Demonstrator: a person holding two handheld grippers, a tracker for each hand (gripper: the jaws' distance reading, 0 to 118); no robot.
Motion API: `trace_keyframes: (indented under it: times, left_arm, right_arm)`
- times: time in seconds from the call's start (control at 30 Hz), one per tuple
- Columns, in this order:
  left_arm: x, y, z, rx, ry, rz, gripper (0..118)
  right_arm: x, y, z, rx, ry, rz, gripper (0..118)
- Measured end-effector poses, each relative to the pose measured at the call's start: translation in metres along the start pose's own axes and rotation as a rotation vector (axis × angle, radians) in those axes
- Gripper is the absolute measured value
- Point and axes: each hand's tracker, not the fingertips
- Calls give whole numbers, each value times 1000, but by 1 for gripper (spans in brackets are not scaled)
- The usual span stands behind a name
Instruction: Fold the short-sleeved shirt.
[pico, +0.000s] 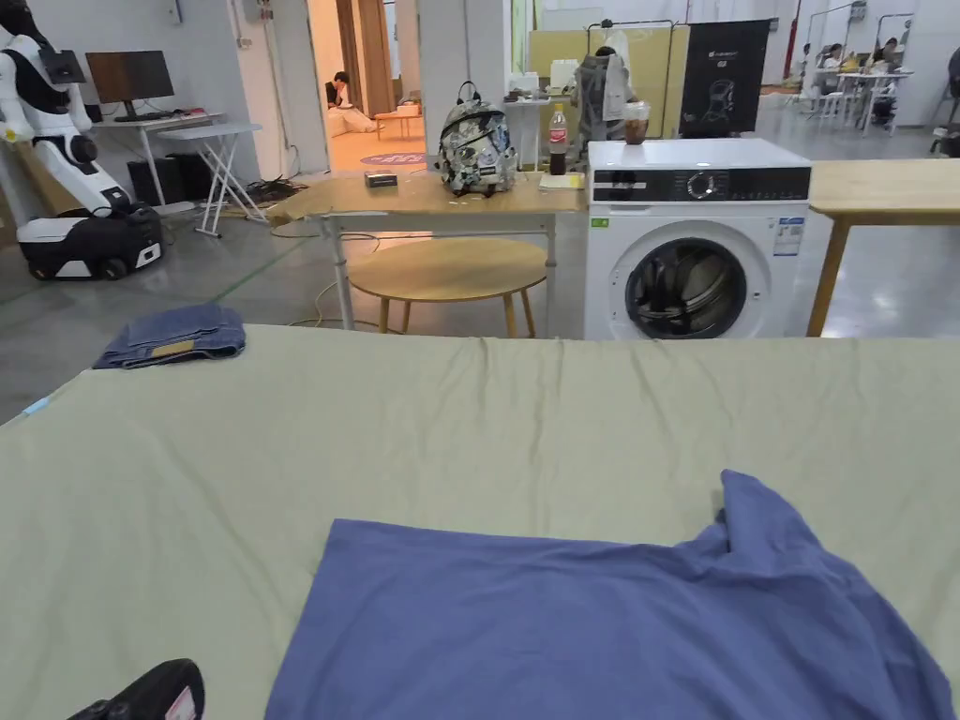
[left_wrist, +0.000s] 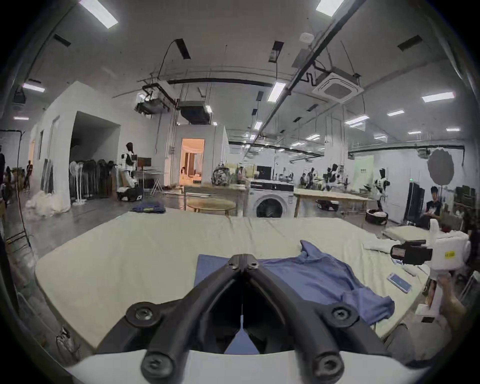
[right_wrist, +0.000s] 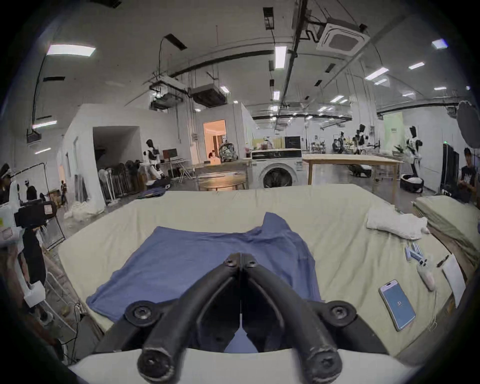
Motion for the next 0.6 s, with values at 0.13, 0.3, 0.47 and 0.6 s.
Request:
trace_keyframes:
  times: [0.13, 0.3, 0.47, 0.6]
  left_arm:
    - [-33, -32, -5, -144, 12, 33, 38]
    - [-66, -101, -7, -384, 95, -12, 60]
    - [-82, -172, -13, -582, 137, -3, 60]
    - [-99, -195, -21, -616, 170, 135, 59]
  right_arm:
    - [10, -9, 1, -29, 10, -45, 0]
    - [23, -27, 5, -91, -4, -103, 0]
    - [32, -37, 4, -142, -18, -165, 0]
    - [37, -41, 6, -157, -46, -172, 0]
